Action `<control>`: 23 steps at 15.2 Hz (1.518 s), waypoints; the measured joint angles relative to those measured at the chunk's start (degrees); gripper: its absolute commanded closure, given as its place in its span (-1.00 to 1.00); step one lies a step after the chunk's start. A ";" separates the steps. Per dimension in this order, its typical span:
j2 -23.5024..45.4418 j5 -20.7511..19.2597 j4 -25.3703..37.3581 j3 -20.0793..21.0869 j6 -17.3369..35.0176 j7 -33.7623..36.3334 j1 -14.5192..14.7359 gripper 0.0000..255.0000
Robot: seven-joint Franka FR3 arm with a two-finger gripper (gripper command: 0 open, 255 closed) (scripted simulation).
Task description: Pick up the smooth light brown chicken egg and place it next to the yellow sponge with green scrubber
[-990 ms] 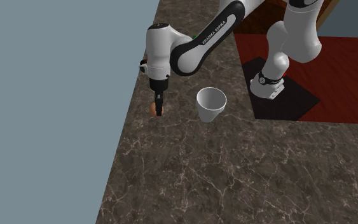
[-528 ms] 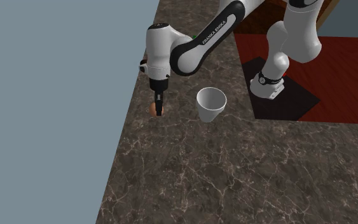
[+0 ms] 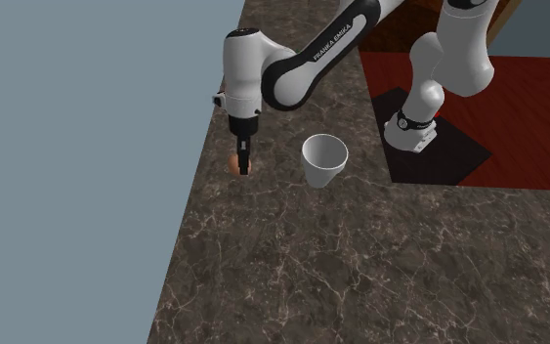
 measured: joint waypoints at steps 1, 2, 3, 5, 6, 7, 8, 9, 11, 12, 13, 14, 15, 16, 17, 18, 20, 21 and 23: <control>-0.30 -0.23 0.37 -0.10 -0.65 0.27 0.01 1.00; -0.74 -0.48 0.55 -0.20 -1.24 0.58 0.07 1.00; -1.19 -0.72 0.72 -0.29 -1.82 0.85 0.11 1.00; -1.87 -1.15 1.24 -0.45 -2.95 1.39 0.18 1.00; -2.19 -1.38 1.61 -0.54 -3.60 1.67 0.20 1.00; -2.61 -1.60 1.82 -0.61 -4.19 1.96 0.25 1.00; -2.99 -1.79 2.01 -0.68 -4.72 2.19 0.27 1.00; -3.27 -2.01 2.35 -0.73 -5.29 2.54 0.35 1.00; -3.86 -2.45 3.21 -0.87 -6.67 3.12 0.40 1.00; -4.16 -2.59 3.41 -0.95 -7.18 3.20 0.33 1.00; -4.50 -2.79 3.77 -1.03 -7.85 3.45 0.33 1.00; -4.70 -2.97 4.22 -1.08 -8.46 3.72 0.35 1.00; -4.96 -3.15 4.60 -1.12 -9.07 3.99 0.38 1.00; -5.05 -3.30 5.08 -1.15 -9.60 4.25 0.41 1.00; -5.41 -3.52 5.46 -1.18 -10.28 4.59 0.48 1.00; -5.62 -3.69 5.95 -1.22 -10.93 4.86 0.50 1.00; -5.85 -3.96 7.06 -1.35 -12.27 5.17 0.39 1.00; -6.16 -4.10 7.42 -1.42 -12.94 5.32 0.34 1.00; -6.76 -4.43 8.25 -1.51 -14.29 5.82 0.36 1.00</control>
